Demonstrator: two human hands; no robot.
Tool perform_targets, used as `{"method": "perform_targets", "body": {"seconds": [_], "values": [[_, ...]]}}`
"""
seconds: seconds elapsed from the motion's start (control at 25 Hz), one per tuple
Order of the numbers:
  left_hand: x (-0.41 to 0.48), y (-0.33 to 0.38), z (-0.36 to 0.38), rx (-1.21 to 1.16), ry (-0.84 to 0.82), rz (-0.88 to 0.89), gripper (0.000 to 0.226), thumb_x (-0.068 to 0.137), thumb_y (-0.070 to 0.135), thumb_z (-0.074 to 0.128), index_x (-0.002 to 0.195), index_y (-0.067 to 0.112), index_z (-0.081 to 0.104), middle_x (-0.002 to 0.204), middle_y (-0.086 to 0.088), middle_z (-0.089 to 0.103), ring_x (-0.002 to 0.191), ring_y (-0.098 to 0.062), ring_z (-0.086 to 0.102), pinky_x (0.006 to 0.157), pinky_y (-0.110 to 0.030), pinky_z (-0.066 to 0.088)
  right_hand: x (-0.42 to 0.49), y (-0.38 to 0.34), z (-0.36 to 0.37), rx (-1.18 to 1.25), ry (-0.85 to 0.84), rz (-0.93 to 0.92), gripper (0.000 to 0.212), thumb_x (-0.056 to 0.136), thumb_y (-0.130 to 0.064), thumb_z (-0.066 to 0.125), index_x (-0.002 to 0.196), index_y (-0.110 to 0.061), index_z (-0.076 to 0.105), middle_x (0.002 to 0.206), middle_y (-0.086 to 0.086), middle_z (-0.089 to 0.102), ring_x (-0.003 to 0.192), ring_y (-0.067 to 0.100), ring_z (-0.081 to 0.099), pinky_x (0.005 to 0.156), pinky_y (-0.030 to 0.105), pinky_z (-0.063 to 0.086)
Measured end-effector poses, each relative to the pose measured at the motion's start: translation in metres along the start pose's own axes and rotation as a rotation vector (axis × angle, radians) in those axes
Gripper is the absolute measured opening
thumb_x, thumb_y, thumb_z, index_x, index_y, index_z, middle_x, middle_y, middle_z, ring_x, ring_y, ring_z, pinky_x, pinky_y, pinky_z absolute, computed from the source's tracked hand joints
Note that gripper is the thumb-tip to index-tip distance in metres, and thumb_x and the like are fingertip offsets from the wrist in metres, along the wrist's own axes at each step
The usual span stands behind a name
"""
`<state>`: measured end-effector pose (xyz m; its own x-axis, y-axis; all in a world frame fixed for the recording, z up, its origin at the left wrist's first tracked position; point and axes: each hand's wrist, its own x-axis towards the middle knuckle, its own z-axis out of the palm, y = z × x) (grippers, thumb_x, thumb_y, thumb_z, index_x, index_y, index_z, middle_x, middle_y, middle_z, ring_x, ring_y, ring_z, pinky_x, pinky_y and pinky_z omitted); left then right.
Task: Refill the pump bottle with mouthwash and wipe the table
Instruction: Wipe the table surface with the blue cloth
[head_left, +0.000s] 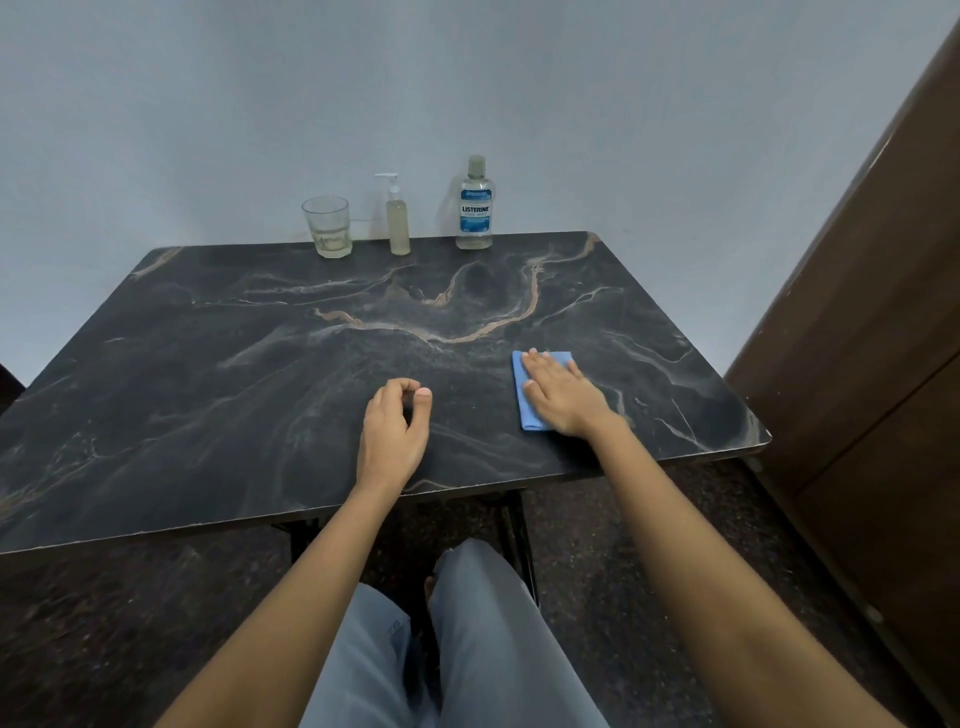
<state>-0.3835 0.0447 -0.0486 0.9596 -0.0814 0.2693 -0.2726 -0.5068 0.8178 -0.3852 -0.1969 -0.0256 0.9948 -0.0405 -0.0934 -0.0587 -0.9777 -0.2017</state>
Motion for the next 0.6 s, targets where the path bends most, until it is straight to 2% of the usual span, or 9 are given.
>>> {"method": "perform_targets", "body": {"seconds": [0.04, 0.08, 0.16, 0.24, 0.28, 0.32, 0.44, 0.52, 0.6], "values": [[0.001, 0.001, 0.002, 0.057, -0.03, 0.027, 0.03, 0.099, 0.039, 0.044, 0.114, 0.017, 0.057, 0.11, 0.004, 0.059, 0.111, -0.017, 0.052, 0.093, -0.035, 0.044, 0.0, -0.006, 0.001, 0.003, 0.008, 0.029, 0.054, 0.104, -0.03, 0.02, 0.153, -0.013, 0.009, 0.162, 0.004, 0.006, 0.149, 0.016, 0.005, 0.119, 0.036, 0.0], [0.002, 0.002, 0.005, 0.131, -0.06, 0.057, 0.034, 0.099, 0.038, 0.043, 0.12, 0.014, 0.056, 0.115, 0.001, 0.06, 0.115, -0.019, 0.051, 0.095, -0.036, 0.043, -0.004, -0.017, 0.006, -0.002, 0.013, -0.021, 0.054, 0.104, -0.03, 0.02, 0.153, -0.011, 0.008, 0.161, 0.005, 0.005, 0.149, 0.017, 0.004, 0.119, 0.035, 0.0], [0.003, 0.003, 0.01, 0.254, -0.112, 0.114, 0.039, 0.1, 0.037, 0.043, 0.127, 0.01, 0.054, 0.125, -0.005, 0.059, 0.121, -0.024, 0.047, 0.099, -0.038, 0.039, -0.029, -0.034, 0.019, -0.006, -0.012, -0.257, 0.054, 0.104, -0.031, 0.021, 0.153, -0.013, 0.009, 0.161, 0.002, 0.005, 0.148, 0.015, 0.004, 0.119, 0.032, 0.0], [0.005, 0.006, 0.014, 0.295, -0.148, 0.144, 0.041, 0.1, 0.035, 0.044, 0.13, 0.008, 0.052, 0.131, -0.007, 0.056, 0.126, -0.026, 0.044, 0.103, -0.039, 0.036, -0.05, -0.012, 0.016, -0.006, -0.005, -0.418, 0.054, 0.103, -0.033, 0.021, 0.153, -0.015, 0.012, 0.161, 0.0, 0.009, 0.148, 0.012, 0.006, 0.119, 0.03, 0.001], [0.006, 0.009, 0.018, 0.3, -0.167, 0.158, 0.042, 0.1, 0.035, 0.044, 0.131, 0.008, 0.052, 0.132, -0.008, 0.055, 0.128, -0.027, 0.043, 0.104, -0.039, 0.035, -0.049, 0.01, 0.009, -0.022, 0.015, -0.387, 0.055, 0.102, -0.033, 0.021, 0.153, -0.014, 0.015, 0.16, 0.001, 0.012, 0.148, 0.012, 0.009, 0.119, 0.031, 0.002], [0.007, 0.013, 0.022, 0.305, -0.184, 0.174, 0.043, 0.1, 0.035, 0.044, 0.132, 0.008, 0.051, 0.133, -0.008, 0.055, 0.129, -0.027, 0.042, 0.105, -0.04, 0.034, -0.044, 0.032, 0.003, -0.03, 0.032, -0.27, 0.055, 0.102, -0.032, 0.021, 0.153, -0.013, 0.015, 0.16, 0.002, 0.013, 0.148, 0.013, 0.01, 0.119, 0.033, 0.001], [0.009, 0.026, 0.036, 0.31, -0.213, 0.198, 0.045, 0.1, 0.037, 0.043, 0.133, 0.008, 0.05, 0.135, -0.007, 0.054, 0.13, -0.026, 0.041, 0.105, -0.04, 0.033, -0.022, 0.069, -0.008, 0.007, 0.061, 0.175, 0.053, 0.103, -0.03, 0.02, 0.153, -0.013, 0.012, 0.161, 0.003, 0.009, 0.148, 0.013, 0.006, 0.119, 0.039, -0.006], [0.009, 0.032, 0.046, 0.314, -0.232, 0.198, 0.045, 0.1, 0.038, 0.043, 0.133, 0.009, 0.05, 0.135, -0.006, 0.054, 0.13, -0.025, 0.041, 0.105, -0.039, 0.033, -0.009, 0.05, -0.004, 0.032, 0.068, 0.238, 0.055, 0.103, -0.03, 0.019, 0.152, -0.008, 0.01, 0.161, 0.006, 0.006, 0.149, 0.017, 0.003, 0.119, 0.039, -0.004], [0.008, 0.034, 0.053, 0.334, -0.252, 0.202, 0.045, 0.099, 0.039, 0.043, 0.132, 0.009, 0.05, 0.134, -0.006, 0.054, 0.129, -0.024, 0.042, 0.105, -0.039, 0.033, -0.014, 0.024, 0.007, 0.036, 0.053, 0.121, 0.055, 0.104, -0.031, 0.02, 0.153, -0.008, 0.009, 0.161, 0.007, 0.005, 0.149, 0.018, 0.003, 0.119, 0.035, -0.001]]}}
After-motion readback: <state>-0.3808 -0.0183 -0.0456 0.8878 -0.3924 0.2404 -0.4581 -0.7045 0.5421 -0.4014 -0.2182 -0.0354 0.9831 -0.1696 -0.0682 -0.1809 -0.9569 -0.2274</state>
